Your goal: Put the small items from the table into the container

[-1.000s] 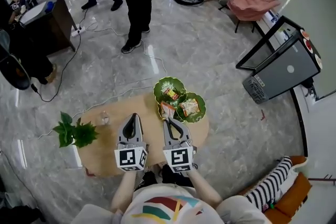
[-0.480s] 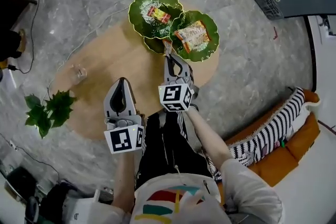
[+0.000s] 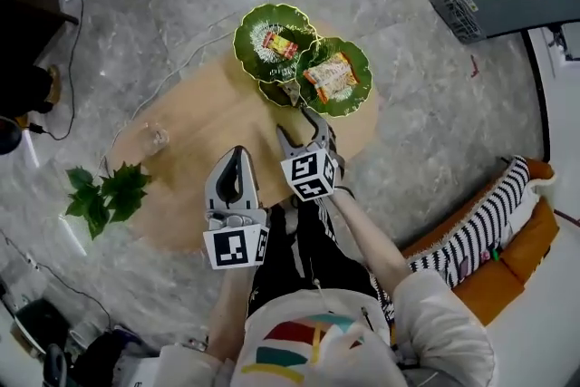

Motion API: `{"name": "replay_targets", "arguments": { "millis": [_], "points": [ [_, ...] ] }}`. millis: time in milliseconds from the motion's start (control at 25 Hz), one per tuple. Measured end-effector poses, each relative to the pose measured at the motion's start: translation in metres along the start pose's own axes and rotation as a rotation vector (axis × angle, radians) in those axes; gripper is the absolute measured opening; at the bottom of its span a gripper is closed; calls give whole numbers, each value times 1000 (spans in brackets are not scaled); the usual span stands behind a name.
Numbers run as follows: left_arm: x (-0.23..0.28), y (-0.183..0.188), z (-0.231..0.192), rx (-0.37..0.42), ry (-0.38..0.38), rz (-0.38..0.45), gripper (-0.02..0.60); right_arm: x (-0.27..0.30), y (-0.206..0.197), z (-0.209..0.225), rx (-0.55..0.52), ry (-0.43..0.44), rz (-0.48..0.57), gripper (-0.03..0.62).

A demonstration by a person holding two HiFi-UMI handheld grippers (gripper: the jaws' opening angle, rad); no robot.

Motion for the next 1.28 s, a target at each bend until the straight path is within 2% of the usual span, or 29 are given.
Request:
{"name": "replay_targets", "arguments": {
  "millis": [120, 240, 360, 400, 480, 600, 680, 920, 1120, 1280],
  "points": [
    [-7, 48, 0, -2, 4, 66, 8, -47, 32, -32, 53, 67, 36, 255],
    [-28, 90, 0, -9, 18, 132, 8, -99, 71, -64, 133, 123, 119, 253],
    [-45, 129, -4, -12, 54, 202, 8, -132, 125, -81, 147, 214, 210, 252],
    [-51, 139, -6, -14, 71, 222, 8, -141, 145, -84, 134, 233, 248, 234],
    [-63, 157, -11, -12, 109, 257, 7, -159, 186, -86, 72, 233, 338, 14],
    [-74, 182, -28, 6, 172, 328, 8, -185, 246, -92, -58, 224, 488, 14],
    [-83, 200, -42, 18, 219, 383, 7, -200, 274, -101, -102, 240, 566, 14],
    [-126, 221, -79, 11, 337, 461, 8, -221, 299, -141, -173, 306, 649, 14],
    [-145, 220, -93, 6, 414, 461, 8, -218, 300, -161, -217, 374, 633, 14],
    [-153, 222, -97, 8, 449, 463, 7, -216, 298, -171, -281, 374, 613, 14]
  ]
}}
Point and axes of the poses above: the fingertips, and each gripper's own axes: x forward along the fingers, z to its right, y out of its top, the point moved 3 cm from there along -x, backward along the fingers, and after that the axes turned 12 degrees about y, right-handed, at the moved point
